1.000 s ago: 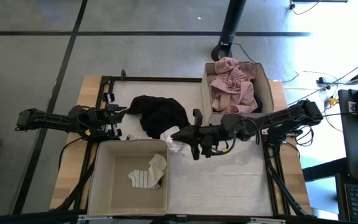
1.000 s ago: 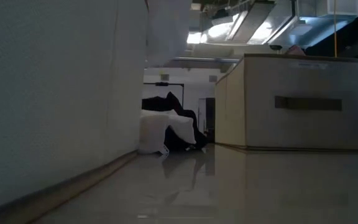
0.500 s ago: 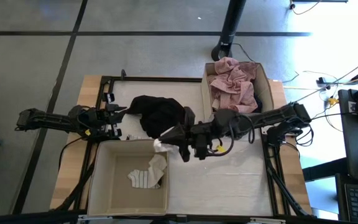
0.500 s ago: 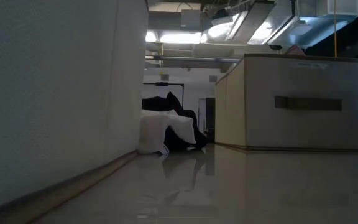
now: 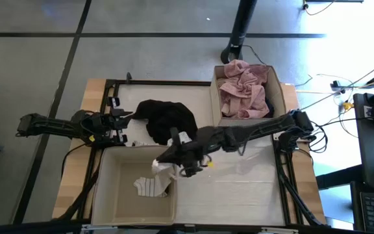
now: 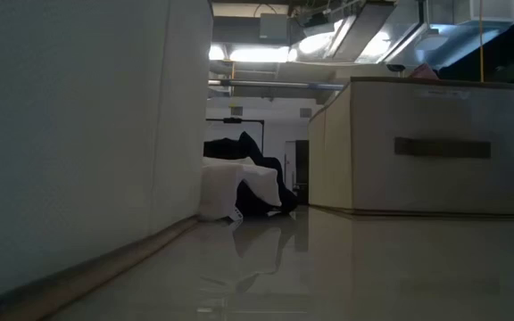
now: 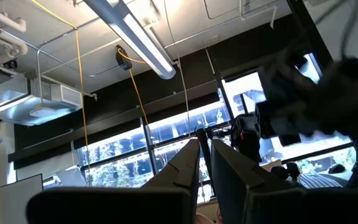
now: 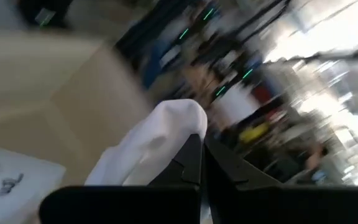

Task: Sort clothes
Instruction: Put the white sock into the left laundry organizer, then put the black stocking into the left laundry organizer

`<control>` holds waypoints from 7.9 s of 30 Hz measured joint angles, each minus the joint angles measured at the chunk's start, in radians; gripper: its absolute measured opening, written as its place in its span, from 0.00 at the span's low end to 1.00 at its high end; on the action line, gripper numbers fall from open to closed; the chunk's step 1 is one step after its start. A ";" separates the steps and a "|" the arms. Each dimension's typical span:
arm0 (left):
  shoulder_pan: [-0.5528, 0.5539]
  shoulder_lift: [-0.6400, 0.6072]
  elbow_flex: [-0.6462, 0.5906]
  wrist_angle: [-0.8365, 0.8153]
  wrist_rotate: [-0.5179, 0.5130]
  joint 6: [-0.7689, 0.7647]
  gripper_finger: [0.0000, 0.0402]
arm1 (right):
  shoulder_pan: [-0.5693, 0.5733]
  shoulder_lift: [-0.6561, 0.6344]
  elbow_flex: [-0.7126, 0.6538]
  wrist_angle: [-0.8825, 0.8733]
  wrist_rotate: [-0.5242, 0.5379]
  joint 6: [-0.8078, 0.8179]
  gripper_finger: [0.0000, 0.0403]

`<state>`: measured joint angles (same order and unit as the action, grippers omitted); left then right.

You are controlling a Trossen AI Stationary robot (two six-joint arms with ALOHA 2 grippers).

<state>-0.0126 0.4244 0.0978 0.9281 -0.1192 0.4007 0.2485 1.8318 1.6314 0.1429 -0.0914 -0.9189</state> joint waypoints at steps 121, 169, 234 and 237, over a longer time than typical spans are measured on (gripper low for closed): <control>0.000 0.000 0.000 -0.001 0.000 0.000 0.08 | 0.003 -0.372 -0.637 0.268 0.729 -0.112 0.10; 0.000 0.000 0.000 0.000 0.000 0.000 0.08 | 0.144 -0.305 -0.679 -0.384 0.572 0.342 0.34; 0.000 0.000 0.000 -0.001 0.000 0.019 0.08 | 0.000 0.055 -0.196 0.127 0.150 -0.075 0.08; 0.000 0.000 0.000 -0.001 0.000 0.019 0.08 | 0.000 0.055 -0.196 0.090 0.152 -0.068 0.18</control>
<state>-0.0124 0.4242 0.0978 0.9276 -0.1192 0.4194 0.2489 1.8865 1.4349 0.2332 0.0605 -0.9873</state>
